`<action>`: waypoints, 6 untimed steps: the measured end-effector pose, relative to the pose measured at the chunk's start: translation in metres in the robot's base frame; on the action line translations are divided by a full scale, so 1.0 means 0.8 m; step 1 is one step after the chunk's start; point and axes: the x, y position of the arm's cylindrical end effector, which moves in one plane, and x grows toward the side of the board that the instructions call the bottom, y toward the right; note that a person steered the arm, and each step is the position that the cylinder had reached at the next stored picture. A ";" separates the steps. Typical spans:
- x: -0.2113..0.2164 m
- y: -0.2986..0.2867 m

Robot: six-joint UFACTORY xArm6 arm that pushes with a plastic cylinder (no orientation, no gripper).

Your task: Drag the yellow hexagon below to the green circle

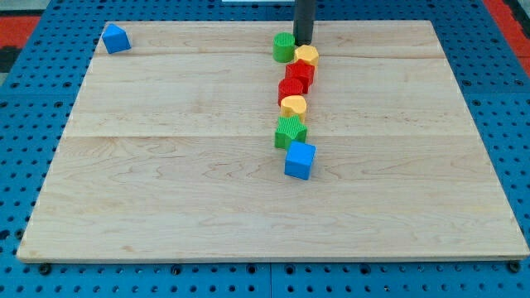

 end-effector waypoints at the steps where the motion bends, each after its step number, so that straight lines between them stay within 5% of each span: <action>1: -0.008 0.075; 3: 0.017 0.098; 6: 0.050 0.008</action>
